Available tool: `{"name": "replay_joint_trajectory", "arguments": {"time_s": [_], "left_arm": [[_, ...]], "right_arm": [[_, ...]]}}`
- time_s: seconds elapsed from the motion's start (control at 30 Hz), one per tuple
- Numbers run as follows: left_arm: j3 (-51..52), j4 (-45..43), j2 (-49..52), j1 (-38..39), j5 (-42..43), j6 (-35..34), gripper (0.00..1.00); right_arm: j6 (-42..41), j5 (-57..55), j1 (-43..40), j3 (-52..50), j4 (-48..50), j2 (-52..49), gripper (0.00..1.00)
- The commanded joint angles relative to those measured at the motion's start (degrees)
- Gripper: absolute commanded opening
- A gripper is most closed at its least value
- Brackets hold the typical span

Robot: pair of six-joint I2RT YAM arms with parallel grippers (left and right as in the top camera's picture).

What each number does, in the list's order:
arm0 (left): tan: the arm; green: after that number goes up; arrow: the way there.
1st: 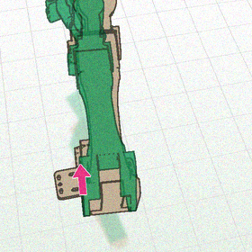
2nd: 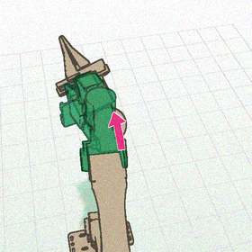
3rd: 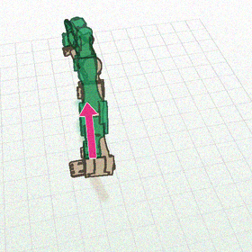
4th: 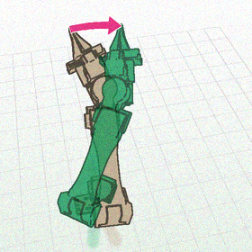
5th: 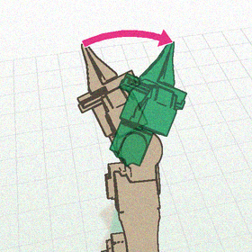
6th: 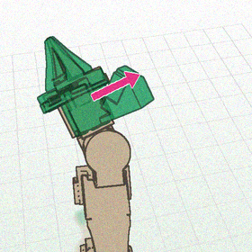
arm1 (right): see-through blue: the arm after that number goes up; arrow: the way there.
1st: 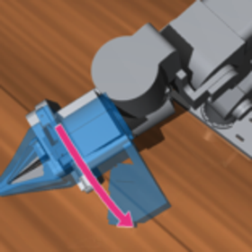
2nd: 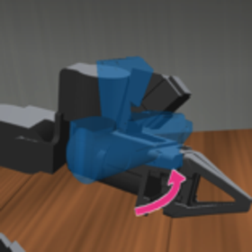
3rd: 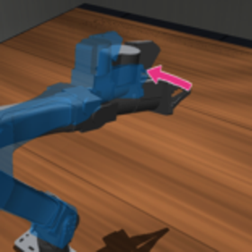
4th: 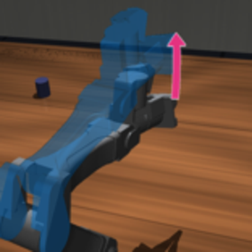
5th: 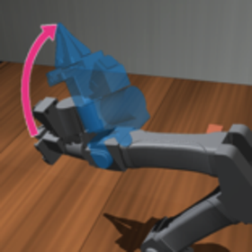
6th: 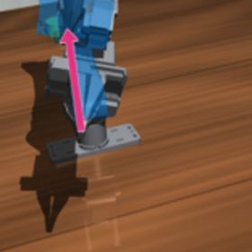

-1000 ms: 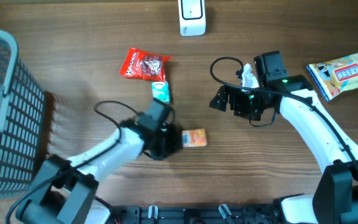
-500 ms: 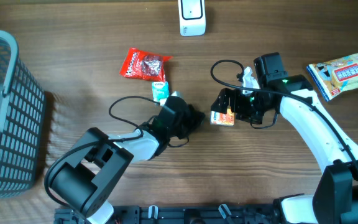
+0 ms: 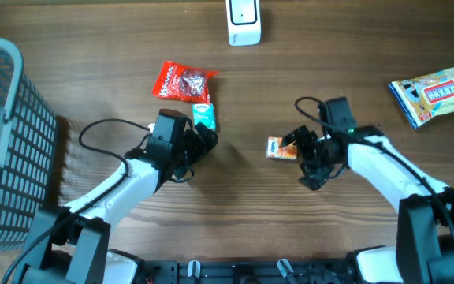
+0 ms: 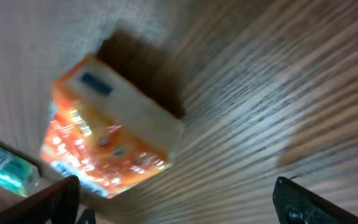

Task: Scan the item barcode
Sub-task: 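Grasp the orange snack box with the right gripper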

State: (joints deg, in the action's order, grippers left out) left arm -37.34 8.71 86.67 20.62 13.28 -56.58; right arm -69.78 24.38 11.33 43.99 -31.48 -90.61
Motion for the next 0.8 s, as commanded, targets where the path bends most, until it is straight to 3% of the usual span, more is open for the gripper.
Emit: {"name": "replay_joint_trajectory", "arguments": {"time_s": [0.0, 0.27, 0.3, 0.37, 0.4, 0.43, 0.47, 0.5, 0.67, 0.77], "left_arm": [[0.3, -0.1, -0.1, -0.2, -1.2, 1.1, 1.0], [0.3, -0.1, -0.1, -0.2, -1.2, 1.1, 1.0], [0.3, -0.1, -0.1, -0.2, -1.2, 1.1, 1.0], [0.3, -0.1, -0.1, -0.2, -1.2, 1.1, 1.0], [0.3, -0.1, -0.1, -0.2, -1.2, 1.1, 1.0], [0.3, -0.1, -0.1, -0.2, -1.2, 1.1, 1.0], [0.3, -0.1, -0.1, -0.2, -1.2, 1.1, 1.0], [0.3, -0.1, -0.1, -0.2, -1.2, 1.1, 1.0], [0.3, -0.1, -0.1, -0.2, -1.2, 1.1, 1.0], [0.3, -0.1, -0.1, -0.2, -1.2, 1.1, 1.0]], "right_arm": [[-5.4, 2.4, 0.1, -2.4, 3.9, -0.2, 0.97], [-8.8, -0.2, 0.5, -2.4, 9.4, -4.0, 0.69], [-8.8, -0.7, 0.8, -2.4, 10.3, -5.0, 0.55], [-7.9, -2.3, 0.8, -2.4, 10.4, -5.6, 0.35], [-6.8, -2.0, 0.8, -2.4, 10.5, -5.5, 0.28], [-6.3, -1.8, 0.8, -2.4, 10.5, -5.5, 0.27], [-3.1, -1.2, 0.5, -2.1, 11.1, -5.2, 0.2], [3.7, -0.7, -0.3, -1.3, 12.2, -4.2, 0.04], [29.5, 5.8, -3.3, 2.8, 15.1, -0.6, 0.04], [50.4, 19.5, -4.8, 3.1, 20.2, 0.4, 0.04]]}}
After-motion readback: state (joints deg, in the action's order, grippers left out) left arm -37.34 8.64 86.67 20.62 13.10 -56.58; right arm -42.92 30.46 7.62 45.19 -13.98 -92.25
